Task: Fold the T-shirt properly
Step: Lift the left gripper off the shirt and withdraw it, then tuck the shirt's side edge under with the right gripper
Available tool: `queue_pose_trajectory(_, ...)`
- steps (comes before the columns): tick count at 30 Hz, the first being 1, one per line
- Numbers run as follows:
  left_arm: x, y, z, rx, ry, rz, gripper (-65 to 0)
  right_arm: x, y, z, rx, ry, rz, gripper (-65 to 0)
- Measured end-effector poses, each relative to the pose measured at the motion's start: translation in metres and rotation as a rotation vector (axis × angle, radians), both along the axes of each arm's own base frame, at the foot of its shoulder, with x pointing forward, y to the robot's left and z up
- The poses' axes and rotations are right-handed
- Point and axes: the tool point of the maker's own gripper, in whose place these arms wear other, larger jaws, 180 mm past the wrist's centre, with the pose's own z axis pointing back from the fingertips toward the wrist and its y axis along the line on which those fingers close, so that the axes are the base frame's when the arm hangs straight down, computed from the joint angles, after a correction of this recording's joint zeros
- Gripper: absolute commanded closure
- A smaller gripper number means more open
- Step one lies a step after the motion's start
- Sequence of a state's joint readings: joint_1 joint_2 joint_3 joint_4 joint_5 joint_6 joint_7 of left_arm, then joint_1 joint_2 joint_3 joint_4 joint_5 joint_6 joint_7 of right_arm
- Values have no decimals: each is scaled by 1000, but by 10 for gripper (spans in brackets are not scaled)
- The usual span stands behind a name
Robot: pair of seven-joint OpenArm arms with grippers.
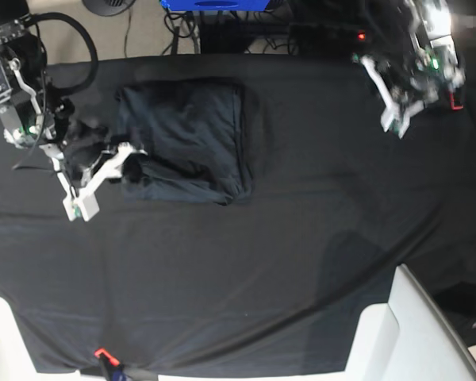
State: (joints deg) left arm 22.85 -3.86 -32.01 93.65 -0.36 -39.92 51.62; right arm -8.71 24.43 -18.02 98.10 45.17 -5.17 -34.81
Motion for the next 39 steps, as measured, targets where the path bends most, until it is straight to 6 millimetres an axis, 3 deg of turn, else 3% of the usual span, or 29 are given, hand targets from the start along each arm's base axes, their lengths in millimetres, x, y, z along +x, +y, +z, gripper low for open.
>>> queue_pose_trajectory(3,-21,-3,-7,-9,46,33,0,0,1,-2,3,4,1,-308)
queue_pose_trajectory(7,-16,-10,-7,-30,23,31,0,0,-6,-14,-9,36,-16,-312)
queue_pose_trajectory(15,-21,-9,-8,-28,37,35,0,22,-21,-22,-37,43,-50,-309)
queue_pose_trajectory(20,-29,-16,-19,-59,71,55,0,26,-19,-19,-34,32,-48,-308)
queue_pose_trajectory(28,-33,-17,-24,-69,85,59,0,16,-3,-51,-35,127,-25,-308)
queue_pose_trajectory(35,-33,-17,-23,-69,84,59,0,25,2,-49,-25,119,-33,-305)
queue_pose_trajectory(37,-33,-17,-23,-68,85,59,0,25,2,-52,-26,125,-34,-288)
queue_pose_trajectory(39,-33,-17,-23,-68,84,59,0,25,-2,-55,-34,132,-40,-224)
